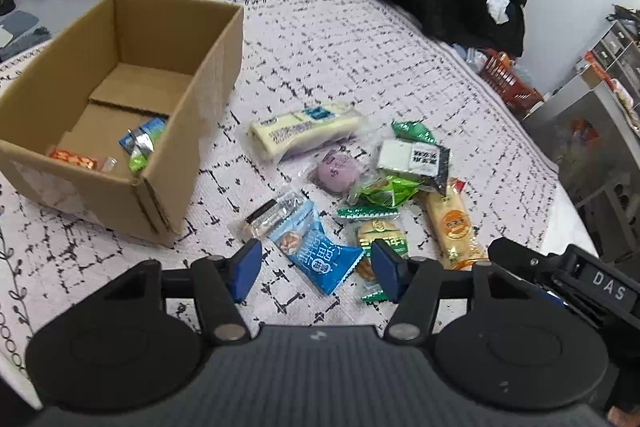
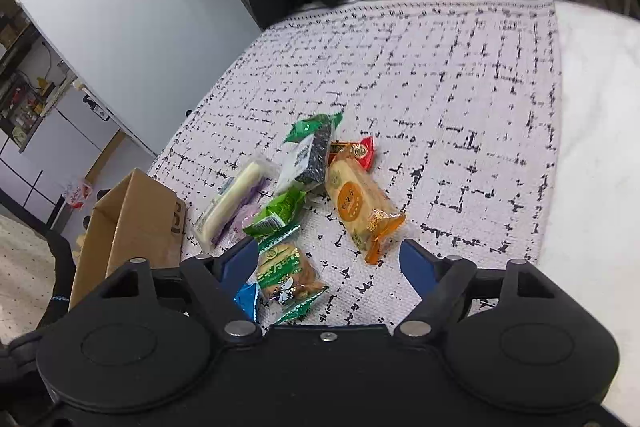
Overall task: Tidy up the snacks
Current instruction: 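Grasp the blue biscuit pack with the left gripper while the right grasps the bread stick pack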
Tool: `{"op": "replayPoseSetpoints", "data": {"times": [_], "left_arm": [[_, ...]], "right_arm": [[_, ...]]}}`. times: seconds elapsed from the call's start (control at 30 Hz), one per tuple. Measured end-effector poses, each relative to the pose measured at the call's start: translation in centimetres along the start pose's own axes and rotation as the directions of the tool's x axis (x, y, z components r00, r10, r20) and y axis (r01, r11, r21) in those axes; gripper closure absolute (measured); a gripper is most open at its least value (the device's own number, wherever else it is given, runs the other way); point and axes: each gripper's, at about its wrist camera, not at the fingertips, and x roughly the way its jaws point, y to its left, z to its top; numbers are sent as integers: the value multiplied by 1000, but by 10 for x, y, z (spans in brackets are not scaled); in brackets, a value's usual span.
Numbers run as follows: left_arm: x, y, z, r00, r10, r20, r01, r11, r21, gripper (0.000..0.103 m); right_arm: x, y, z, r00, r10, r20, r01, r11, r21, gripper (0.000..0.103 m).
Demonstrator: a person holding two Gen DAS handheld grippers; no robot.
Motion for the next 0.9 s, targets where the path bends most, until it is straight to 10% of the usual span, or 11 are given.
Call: {"op": "replayPoseSetpoints", "data": {"times": [0.9], "left_arm": [[63, -6, -5, 991, 101, -83, -104, 994, -35, 52]], "right_arm": [[67, -49, 21, 997, 70, -30, -63, 980, 190, 43]]}}
